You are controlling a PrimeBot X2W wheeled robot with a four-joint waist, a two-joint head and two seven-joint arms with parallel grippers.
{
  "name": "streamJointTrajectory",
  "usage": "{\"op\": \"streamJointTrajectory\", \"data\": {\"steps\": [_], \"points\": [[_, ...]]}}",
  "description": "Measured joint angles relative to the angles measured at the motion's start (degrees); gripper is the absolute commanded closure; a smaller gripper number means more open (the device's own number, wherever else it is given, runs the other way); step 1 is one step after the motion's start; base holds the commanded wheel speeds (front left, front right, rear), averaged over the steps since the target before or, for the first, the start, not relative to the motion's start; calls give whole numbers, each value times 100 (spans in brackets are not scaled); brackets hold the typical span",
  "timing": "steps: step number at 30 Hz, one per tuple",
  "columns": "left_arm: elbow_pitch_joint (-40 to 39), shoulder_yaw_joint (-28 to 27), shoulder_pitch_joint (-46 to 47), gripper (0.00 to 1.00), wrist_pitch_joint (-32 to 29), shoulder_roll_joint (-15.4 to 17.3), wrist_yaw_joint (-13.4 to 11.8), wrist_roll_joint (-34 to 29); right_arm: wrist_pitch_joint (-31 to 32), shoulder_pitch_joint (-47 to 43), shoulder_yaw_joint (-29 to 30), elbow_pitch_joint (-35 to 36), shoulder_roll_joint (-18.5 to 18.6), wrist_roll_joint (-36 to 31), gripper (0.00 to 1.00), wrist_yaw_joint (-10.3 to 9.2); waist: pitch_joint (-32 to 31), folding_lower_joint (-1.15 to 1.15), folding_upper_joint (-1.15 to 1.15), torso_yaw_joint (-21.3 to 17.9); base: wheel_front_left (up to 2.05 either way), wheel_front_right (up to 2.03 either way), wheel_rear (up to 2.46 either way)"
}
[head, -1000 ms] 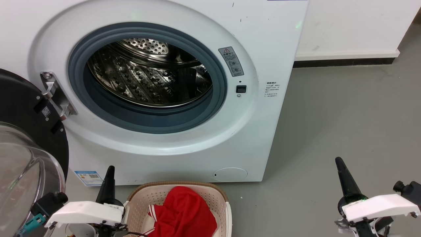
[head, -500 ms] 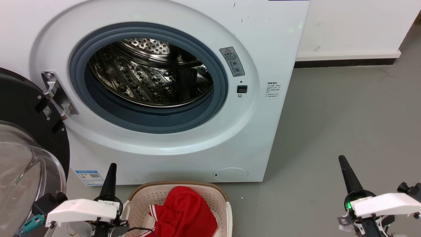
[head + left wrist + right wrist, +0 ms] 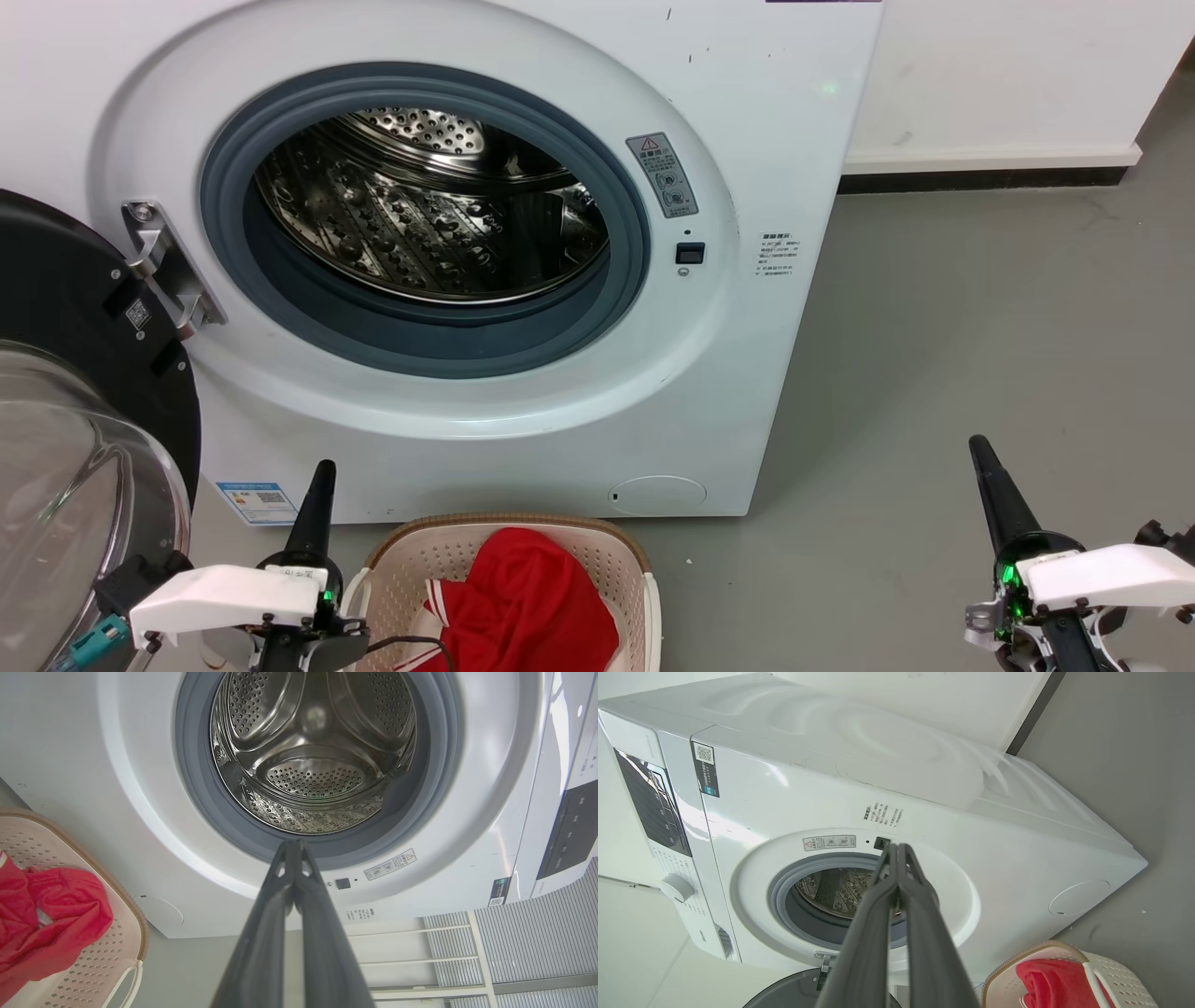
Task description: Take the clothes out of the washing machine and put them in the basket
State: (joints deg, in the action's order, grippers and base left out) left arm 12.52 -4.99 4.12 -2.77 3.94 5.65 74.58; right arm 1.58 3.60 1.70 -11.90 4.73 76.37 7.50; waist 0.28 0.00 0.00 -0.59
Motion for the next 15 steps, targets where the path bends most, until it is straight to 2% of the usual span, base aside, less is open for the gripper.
{"op": "streamJointTrajectory", "data": {"steps": [15], "points": [[63, -70, 85, 100, -155, -47, 78, 728, 129, 101, 105, -88, -2, 732, 100, -1, -4, 0, 0, 22, 0, 0, 0]]}}
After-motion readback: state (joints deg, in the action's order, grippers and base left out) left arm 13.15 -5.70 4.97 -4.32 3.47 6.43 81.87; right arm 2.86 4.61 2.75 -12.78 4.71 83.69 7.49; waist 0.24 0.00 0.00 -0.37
